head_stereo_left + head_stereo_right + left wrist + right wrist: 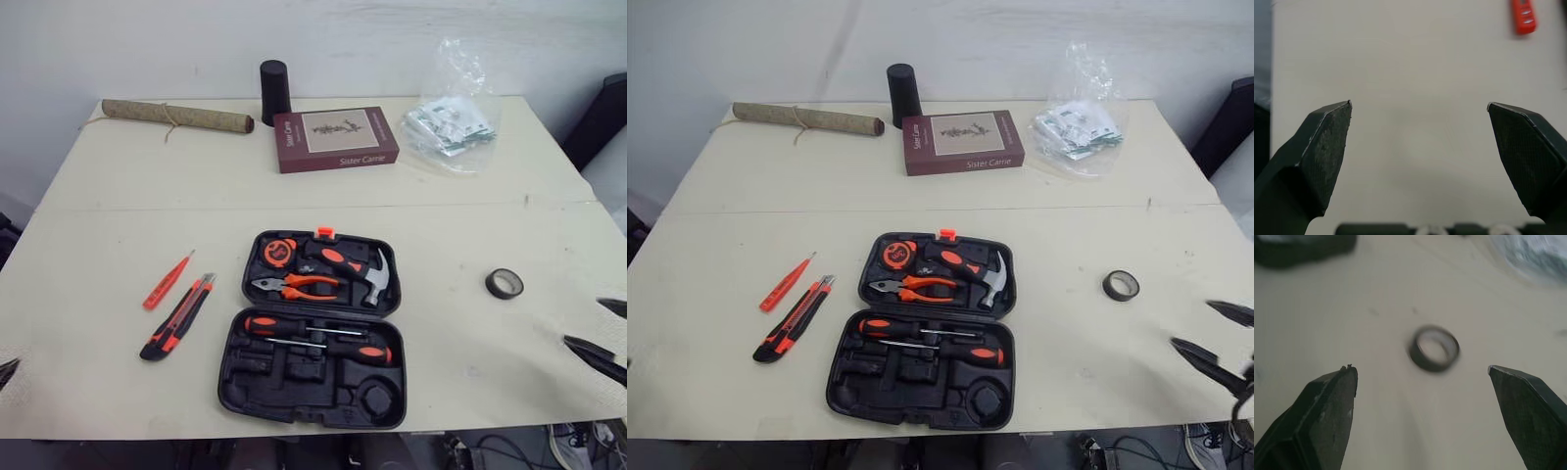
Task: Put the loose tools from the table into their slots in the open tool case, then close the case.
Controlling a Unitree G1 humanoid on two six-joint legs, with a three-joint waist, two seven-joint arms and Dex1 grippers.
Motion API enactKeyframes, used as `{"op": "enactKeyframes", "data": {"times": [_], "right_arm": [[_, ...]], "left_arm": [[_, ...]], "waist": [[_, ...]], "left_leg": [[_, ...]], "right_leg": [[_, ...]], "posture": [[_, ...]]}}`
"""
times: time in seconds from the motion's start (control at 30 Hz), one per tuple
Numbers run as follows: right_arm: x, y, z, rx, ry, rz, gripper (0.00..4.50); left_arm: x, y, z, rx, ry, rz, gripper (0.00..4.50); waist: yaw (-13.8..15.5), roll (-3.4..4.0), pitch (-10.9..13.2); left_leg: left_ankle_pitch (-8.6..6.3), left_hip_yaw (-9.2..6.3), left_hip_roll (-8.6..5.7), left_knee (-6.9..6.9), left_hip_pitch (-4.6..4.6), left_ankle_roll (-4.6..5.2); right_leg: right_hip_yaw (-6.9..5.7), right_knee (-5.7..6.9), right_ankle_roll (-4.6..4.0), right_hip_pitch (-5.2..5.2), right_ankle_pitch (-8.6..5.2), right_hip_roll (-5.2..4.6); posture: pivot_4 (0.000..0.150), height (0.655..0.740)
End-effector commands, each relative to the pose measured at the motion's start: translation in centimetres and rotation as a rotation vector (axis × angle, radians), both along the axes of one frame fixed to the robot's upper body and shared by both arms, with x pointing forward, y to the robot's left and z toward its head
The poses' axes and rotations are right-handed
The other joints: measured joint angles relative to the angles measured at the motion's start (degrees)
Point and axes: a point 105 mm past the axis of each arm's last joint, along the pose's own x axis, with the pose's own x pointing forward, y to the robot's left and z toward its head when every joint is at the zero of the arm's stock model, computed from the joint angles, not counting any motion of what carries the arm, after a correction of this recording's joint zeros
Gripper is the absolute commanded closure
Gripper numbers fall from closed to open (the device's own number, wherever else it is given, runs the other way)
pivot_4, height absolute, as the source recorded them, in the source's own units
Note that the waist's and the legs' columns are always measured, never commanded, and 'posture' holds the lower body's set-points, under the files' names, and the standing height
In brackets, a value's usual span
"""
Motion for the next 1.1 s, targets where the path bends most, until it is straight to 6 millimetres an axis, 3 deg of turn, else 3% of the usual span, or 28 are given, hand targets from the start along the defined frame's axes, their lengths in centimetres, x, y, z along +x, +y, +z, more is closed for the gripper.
{"op": "enactKeyframes", "data": {"times": [0.03, 0.13, 0.23, 0.37, 0.6, 0.73, 0.93, 1.1], "right_arm": [[0.4, 4.7, 2.4, 0.077, -0.102, 0.185, 0.04], [0.4, 8.4, 3.5, 0.121, -0.165, 0.324, 0.04], [0.0, 12.3, 4.8, 0.190, -0.235, 0.467, 0.04], [-0.6, 15.4, 5.4, 0.231, -0.286, 0.590, 0.04], [-0.3, 17.0, 6.2, 0.248, -0.352, 0.645, 0.04], [-1.3, 18.2, 6.9, 0.279, -0.386, 0.692, 0.04], [-2.3, 19.1, 6.2, 0.280, -0.369, 0.741, 0.04], [-1.9, 18.6, 5.7, 0.258, -0.364, 0.709, 0.00]], "left_arm": [[2.3, -4.1, 2.0, -0.034, -0.052, -0.126, 0.00], [4.4, -7.1, 2.7, -0.098, -0.017, -0.146, 0.00], [7.1, -8.4, 2.6, -0.143, 0.053, -0.079, 0.00], [10.2, -8.8, 1.7, -0.109, 0.125, -0.009, 0.00], [13.4, -9.1, -2.2, -0.008, 0.256, -0.042, 0.00], [14.2, -10.0, -4.0, -0.007, 0.308, -0.091, 0.00], [14.6, -11.0, -5.5, 0.007, 0.361, -0.147, 0.00], [14.2, -11.6, -6.2, -0.011, 0.420, -0.193, 2.11]], "waist": [[0.17, 0.01, 0.01], [0.36, 0.01, 0.01], [0.32, 0.01, 0.01], [0.34, -0.01, 0.01], [0.20, -0.10, 0.04], [0.41, -0.18, 0.04], [1.79, -0.16, 0.01], [1.79, -0.13, -0.01]], "left_leg": [[0.03, 0.00, 0.00, 0.02, -0.01, 0.00], [0.18, -0.02, -0.02, 0.08, -0.03, 0.18], [0.28, -0.04, -0.04, 0.09, 0.00, 0.20], [0.45, -0.05, -0.05, 0.09, 0.00, 0.03], [0.47, 0.15, -0.10, 0.11, -0.03, 0.04], [0.48, 0.14, -0.08, 0.16, -0.05, 0.05], [0.50, 0.14, -0.11, 0.23, 0.02, 0.07], [0.50, 0.16, -0.15, 0.25, 0.02, 0.09]], "right_leg": [[0.00, 0.03, 0.00, 0.00, 0.00, 0.00], [-0.02, 0.04, 0.02, 0.06, 0.01, 0.00], [-0.02, 0.10, 0.03, 0.08, 0.01, 0.02], [-0.04, 0.21, 0.03, 0.06, 0.01, 0.09], [-0.01, 0.33, 0.08, -0.01, 0.04, 0.20], [-0.02, 0.35, 0.08, -0.01, 0.04, 0.19], [0.00, 0.34, 0.08, 0.00, 0.04, 0.14], [0.02, 0.35, 0.09, 0.02, 0.04, 0.12]], "posture": [[0.150, 0.7400], [0.150, 0.7400], [0.150, 0.7400], [0.150, 0.7400], [0.150, 0.7400], [0.150, 0.7400], [0.150, 0.7400], [0.150, 0.7400]]}}
